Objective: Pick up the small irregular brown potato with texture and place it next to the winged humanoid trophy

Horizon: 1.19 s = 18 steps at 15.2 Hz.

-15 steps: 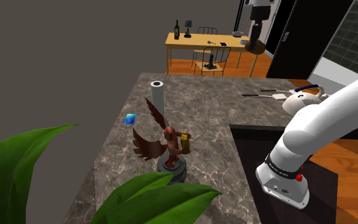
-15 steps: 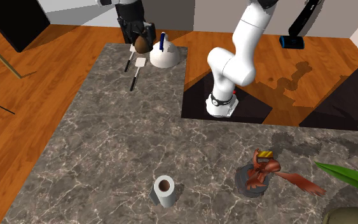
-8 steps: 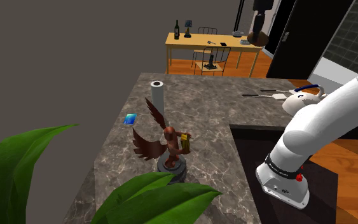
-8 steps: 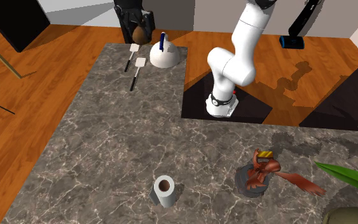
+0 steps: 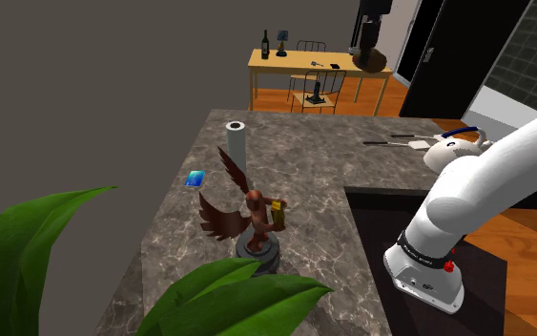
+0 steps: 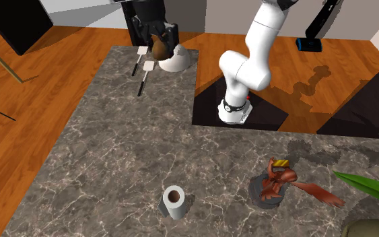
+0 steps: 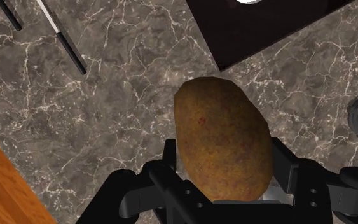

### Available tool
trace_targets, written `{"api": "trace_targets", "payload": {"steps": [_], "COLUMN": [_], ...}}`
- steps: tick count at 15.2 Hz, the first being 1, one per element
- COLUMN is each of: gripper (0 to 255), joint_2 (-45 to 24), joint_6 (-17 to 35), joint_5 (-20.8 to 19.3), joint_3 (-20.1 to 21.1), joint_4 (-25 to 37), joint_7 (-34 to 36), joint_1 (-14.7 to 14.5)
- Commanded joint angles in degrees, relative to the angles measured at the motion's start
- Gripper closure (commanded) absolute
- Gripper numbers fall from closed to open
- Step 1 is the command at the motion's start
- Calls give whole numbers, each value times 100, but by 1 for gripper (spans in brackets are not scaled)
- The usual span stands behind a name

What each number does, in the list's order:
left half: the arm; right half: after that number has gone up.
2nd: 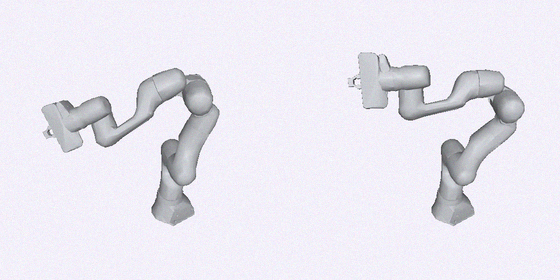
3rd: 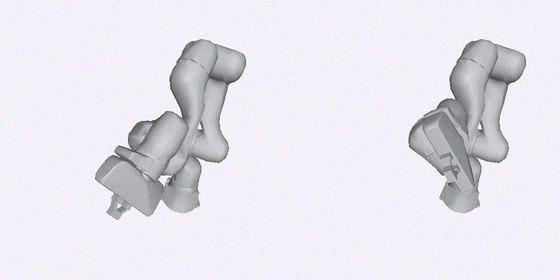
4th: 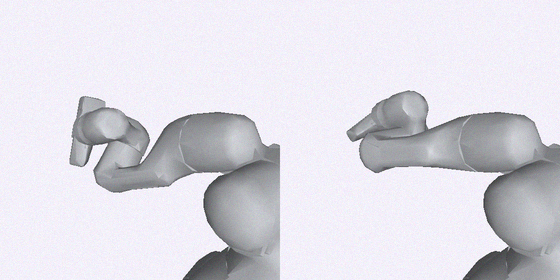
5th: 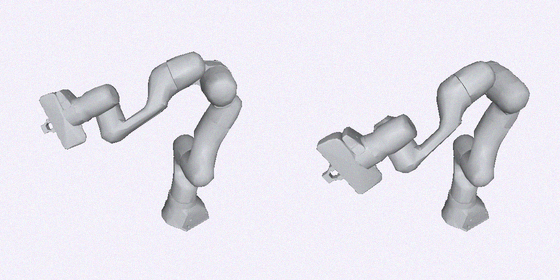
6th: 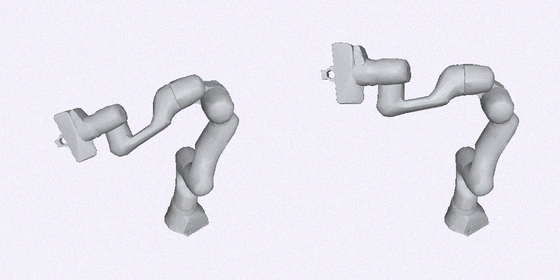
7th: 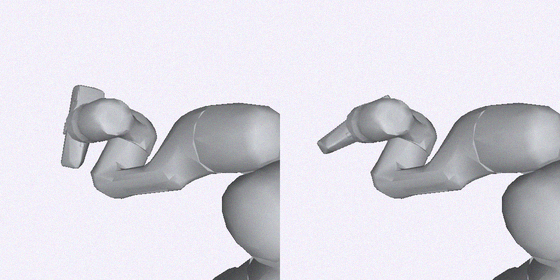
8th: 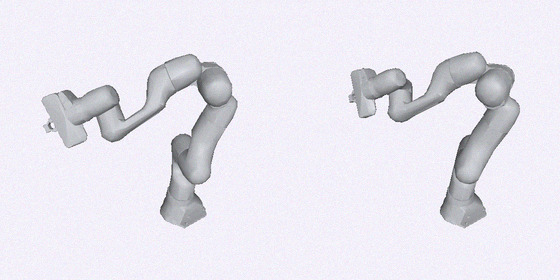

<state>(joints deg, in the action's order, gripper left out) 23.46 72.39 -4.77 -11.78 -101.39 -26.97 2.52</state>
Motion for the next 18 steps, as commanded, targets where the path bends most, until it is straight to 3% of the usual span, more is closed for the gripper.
{"api": "trace_targets", "payload": {"steps": [1,10,18], "gripper": [255,255,255], "joint_2": [12,-259,-908], "joint_6": [10,79,161], "joint_5": [124,631,941], "joint_3": [227,1128,1881], "joint_4": [-39,154,776], "joint_7": [336,1653,2801], "joint_1": [-88,-473,-832]}}
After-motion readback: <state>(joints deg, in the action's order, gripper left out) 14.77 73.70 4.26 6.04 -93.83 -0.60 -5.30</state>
